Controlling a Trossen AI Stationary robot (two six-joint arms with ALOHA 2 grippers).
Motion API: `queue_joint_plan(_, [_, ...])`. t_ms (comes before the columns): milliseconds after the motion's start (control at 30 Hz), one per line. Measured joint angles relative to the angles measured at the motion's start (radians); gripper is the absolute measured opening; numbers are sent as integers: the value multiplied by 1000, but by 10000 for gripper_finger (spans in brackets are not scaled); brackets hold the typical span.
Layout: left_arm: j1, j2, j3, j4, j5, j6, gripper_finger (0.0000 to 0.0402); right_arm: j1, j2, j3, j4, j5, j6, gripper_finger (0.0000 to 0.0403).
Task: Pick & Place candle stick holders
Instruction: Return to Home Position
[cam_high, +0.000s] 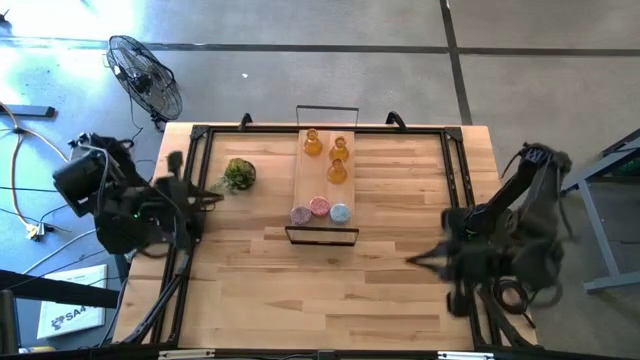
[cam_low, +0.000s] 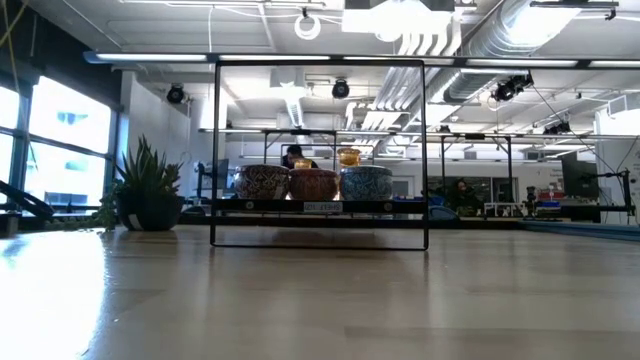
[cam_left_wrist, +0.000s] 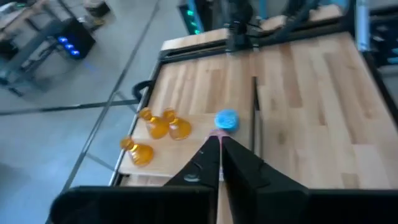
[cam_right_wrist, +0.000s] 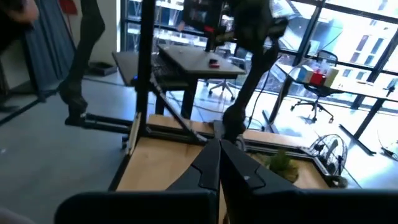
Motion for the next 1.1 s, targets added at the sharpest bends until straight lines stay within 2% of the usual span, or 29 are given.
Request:
queue_joint_plan(133, [-50, -173, -220, 0, -92, -124, 26, 0, -113, 0, -87, 1, 0, 0])
queue_joint_plan(267, [-96, -365, -465, 34, -159, -240, 20, 8, -218, 0, -233, 52, 55, 0])
queue_joint_plan(367, [-131, -532, -660, 137, -201, -277, 12, 27, -283, -19, -358, 92, 148, 0])
queue_joint_plan(467, [-164, -700, -850, 278, -202, -246, 4, 56, -371, -136, -360, 146, 201, 0])
queue_joint_plan(533, [-186, -799, -970, 393, -189, -194, 1, 72, -444, -254, -320, 145, 229, 0])
queue_joint_plan(633, [-211, -935, -1119, 544, -155, -104, 1, 81, -574, -456, -157, 133, 222, 0])
queue_joint_plan(767, [-217, -1067, -1256, 723, -114, 15, 1, 78, -752, -714, 128, 12, 108, 0])
queue_joint_plan(900, [-217, -1152, -1364, 856, -55, 108, 1, 71, -912, -942, 368, -75, -4, 0])
queue_joint_plan(1100, [-217, -1219, -1509, 1041, 4, 189, 1, 47, -1125, -1190, 466, -145, 19, 0])
